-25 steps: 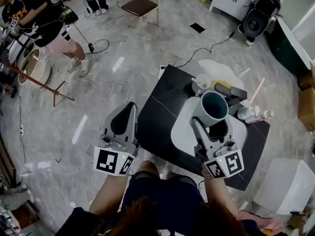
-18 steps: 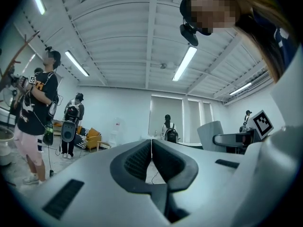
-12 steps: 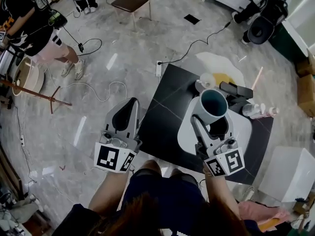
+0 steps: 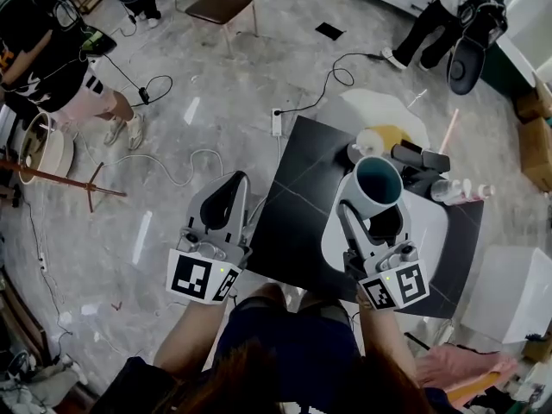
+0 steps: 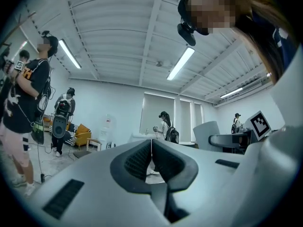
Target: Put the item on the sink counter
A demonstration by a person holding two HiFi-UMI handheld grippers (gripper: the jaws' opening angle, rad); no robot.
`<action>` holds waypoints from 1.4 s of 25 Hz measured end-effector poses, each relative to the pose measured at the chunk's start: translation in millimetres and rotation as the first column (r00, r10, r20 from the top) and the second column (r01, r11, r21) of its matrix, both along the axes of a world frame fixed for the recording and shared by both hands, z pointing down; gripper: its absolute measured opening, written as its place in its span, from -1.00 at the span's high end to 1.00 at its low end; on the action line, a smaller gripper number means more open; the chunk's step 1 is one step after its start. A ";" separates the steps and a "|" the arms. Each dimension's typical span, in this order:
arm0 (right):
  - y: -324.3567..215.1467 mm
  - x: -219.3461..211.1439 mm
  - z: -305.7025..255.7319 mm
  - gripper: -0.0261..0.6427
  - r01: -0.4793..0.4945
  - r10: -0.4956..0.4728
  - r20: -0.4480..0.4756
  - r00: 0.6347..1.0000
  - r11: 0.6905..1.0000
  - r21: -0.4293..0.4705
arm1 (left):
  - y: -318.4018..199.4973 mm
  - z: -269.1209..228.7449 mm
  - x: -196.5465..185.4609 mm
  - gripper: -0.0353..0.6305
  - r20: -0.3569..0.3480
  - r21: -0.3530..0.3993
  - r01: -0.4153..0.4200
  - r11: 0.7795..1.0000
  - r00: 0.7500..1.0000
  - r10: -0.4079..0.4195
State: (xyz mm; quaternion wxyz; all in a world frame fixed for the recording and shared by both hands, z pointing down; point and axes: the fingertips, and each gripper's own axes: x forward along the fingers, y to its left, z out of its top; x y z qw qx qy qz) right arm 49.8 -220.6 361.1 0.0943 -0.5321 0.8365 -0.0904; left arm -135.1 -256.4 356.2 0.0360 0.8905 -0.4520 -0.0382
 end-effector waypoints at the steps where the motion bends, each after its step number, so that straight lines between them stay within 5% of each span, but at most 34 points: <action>1: -0.5 -1.7 1.7 -0.14 0.000 0.000 0.001 1.000 1.000 -0.002 | -1.0 1.5 -1.0 0.82 0.002 -0.003 0.000 1.000 1.000 0.000; 22: -46.2 -26.5 55.5 -0.14 0.222 -0.228 -0.089 0.970 0.972 -0.075 | -4.6 22.2 -8.4 0.82 0.016 -0.064 0.168 0.984 0.986 -0.167; 35: -79.9 -31.8 137.9 -0.14 0.228 -0.244 -0.166 0.955 0.967 -0.113 | -13.0 47.6 -9.1 0.82 0.055 -0.096 0.182 0.979 0.983 -0.177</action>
